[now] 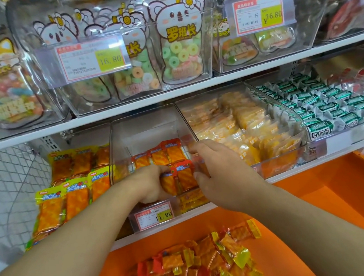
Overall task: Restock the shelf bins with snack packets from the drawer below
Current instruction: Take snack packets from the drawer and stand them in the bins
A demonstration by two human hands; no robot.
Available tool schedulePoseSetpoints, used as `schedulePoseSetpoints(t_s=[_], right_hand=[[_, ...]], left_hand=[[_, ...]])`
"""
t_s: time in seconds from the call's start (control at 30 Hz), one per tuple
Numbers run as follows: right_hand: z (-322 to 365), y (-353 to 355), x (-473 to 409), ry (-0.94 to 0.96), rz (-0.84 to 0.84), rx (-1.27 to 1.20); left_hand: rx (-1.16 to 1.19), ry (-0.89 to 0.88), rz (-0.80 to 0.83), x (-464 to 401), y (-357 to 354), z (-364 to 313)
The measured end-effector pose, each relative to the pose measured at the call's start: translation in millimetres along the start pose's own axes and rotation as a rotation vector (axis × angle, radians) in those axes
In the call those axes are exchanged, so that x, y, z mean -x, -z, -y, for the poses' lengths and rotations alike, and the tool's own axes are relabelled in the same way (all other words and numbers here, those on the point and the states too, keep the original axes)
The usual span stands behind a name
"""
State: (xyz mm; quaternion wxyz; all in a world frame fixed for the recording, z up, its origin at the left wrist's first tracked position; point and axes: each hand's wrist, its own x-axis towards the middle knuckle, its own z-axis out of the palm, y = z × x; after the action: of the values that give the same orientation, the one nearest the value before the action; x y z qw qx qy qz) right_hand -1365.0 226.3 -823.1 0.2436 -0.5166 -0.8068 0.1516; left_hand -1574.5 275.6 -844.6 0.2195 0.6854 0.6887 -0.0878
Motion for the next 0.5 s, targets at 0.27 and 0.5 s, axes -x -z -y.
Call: schedulePoseSetpoints(t_s=[0.27, 0.5], right_hand=[[-0.8, 2.9, 1.0, -0.003, 0.014, -0.026], [15.0, 14.8, 22.8, 0.153, -0.096, -0.004]], left_hand=[[0.208, -0.032, -0.109, 19.3, 2.8, -5.1], [0.708, -0.256, -0.588, 102.4, -27.3, -0.4]])
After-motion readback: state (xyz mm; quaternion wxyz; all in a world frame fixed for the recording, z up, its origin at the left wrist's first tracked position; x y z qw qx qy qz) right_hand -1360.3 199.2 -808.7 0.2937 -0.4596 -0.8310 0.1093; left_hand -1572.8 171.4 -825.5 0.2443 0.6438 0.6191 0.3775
